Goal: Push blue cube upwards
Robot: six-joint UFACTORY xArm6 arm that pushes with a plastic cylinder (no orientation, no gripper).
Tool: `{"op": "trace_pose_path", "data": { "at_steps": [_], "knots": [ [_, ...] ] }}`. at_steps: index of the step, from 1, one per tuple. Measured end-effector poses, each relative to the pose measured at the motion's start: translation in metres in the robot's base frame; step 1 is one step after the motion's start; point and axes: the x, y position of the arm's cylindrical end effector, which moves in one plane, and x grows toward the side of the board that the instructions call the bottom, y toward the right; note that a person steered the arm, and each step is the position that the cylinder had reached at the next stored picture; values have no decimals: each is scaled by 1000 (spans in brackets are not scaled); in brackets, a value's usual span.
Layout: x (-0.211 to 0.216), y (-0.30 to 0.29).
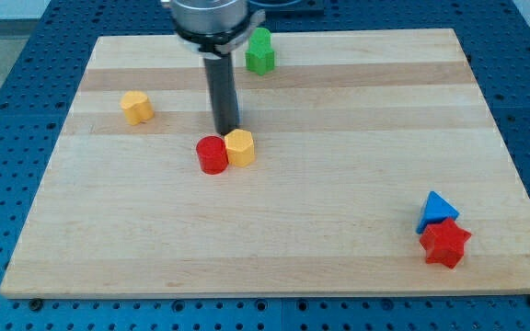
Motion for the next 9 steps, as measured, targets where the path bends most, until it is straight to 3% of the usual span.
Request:
{"op": "trace_pose_path", "data": {
  "at_steps": [1,2,4,5,7,8,9],
  "knots": [
    [1,-44],
    [-11,-47],
    [-13,51],
    [-26,64],
    [-26,-8],
    [-46,2],
    [-47,51]
  ]
}}
